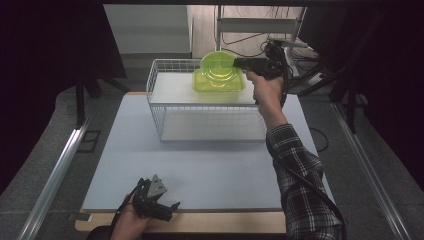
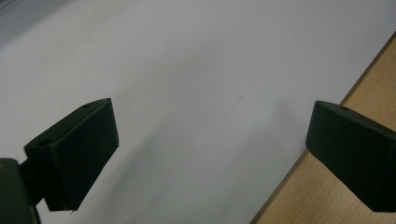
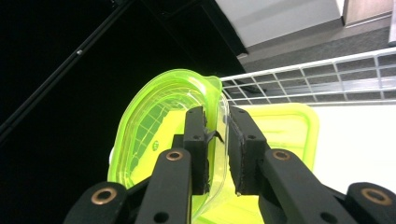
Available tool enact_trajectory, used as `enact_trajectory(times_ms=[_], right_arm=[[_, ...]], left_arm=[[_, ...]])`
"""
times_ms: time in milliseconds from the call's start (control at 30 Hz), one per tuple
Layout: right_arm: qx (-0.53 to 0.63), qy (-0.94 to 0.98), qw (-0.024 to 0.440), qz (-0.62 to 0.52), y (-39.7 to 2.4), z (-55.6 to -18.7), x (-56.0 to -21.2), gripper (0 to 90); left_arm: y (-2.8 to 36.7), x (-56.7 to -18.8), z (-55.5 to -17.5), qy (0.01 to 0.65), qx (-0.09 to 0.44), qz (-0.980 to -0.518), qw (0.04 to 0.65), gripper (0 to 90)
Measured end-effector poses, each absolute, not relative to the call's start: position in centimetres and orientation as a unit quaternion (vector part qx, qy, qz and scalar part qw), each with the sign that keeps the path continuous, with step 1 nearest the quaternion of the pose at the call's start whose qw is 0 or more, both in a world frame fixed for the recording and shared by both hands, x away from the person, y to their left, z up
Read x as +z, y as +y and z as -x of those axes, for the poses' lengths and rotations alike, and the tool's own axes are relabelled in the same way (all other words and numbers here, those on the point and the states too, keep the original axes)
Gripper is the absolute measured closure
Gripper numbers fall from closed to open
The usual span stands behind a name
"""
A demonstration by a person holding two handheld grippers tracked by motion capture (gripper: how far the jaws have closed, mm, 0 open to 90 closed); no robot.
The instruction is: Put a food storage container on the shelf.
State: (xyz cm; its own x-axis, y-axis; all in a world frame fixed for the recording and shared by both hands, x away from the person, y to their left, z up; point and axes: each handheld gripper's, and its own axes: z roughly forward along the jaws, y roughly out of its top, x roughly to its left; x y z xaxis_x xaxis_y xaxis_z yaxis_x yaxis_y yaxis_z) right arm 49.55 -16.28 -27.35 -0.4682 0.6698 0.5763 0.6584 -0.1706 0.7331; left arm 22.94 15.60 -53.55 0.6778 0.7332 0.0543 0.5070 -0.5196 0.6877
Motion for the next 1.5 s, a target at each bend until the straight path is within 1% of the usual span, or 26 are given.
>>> enact_trajectory(times_ms=[100,167,400,500,667,867,1067,1333,1500], right_arm=[[0.559,0.647,0.015,-0.518,-16.2,-49.8,-27.4,74.7],[0.557,0.648,0.021,-0.518,-16.2,-50.0,-27.5,71.6],[0.556,0.646,0.025,-0.522,-16.1,-50.3,-27.7,66.2],[0.556,0.647,0.027,-0.521,-16.1,-50.3,-27.7,61.8],[0.552,0.654,0.035,-0.516,-16.1,-50.0,-27.6,51.5],[0.553,0.665,0.038,-0.501,-16.4,-49.3,-27.3,44.4],[0.546,0.683,0.044,-0.483,-16.6,-48.3,-27.4,39.2],[0.550,0.693,0.037,-0.464,-17.1,-47.1,-27.9,33.5],[0.547,0.703,0.033,-0.454,-17.2,-46.4,-28.1,32.0]], left_arm=[[15.6,-53.6,-22.9,0.363,0.171,-0.855,0.329,2.4],[15.6,-53.6,-22.9,0.363,0.171,-0.854,0.329,2.4],[15.5,-53.6,-22.9,0.362,0.172,-0.856,0.327,2.5],[15.5,-53.6,-22.9,0.362,0.173,-0.856,0.327,2.4],[15.5,-53.6,-22.9,0.363,0.173,-0.855,0.327,2.4],[15.5,-53.6,-22.9,0.361,0.174,-0.857,0.325,2.4],[15.4,-53.6,-22.9,0.360,0.173,-0.858,0.323,2.4],[15.3,-53.7,-22.9,0.360,0.173,-0.859,0.321,2.4],[15.3,-53.7,-22.9,0.360,0.173,-0.859,0.320,2.4]])
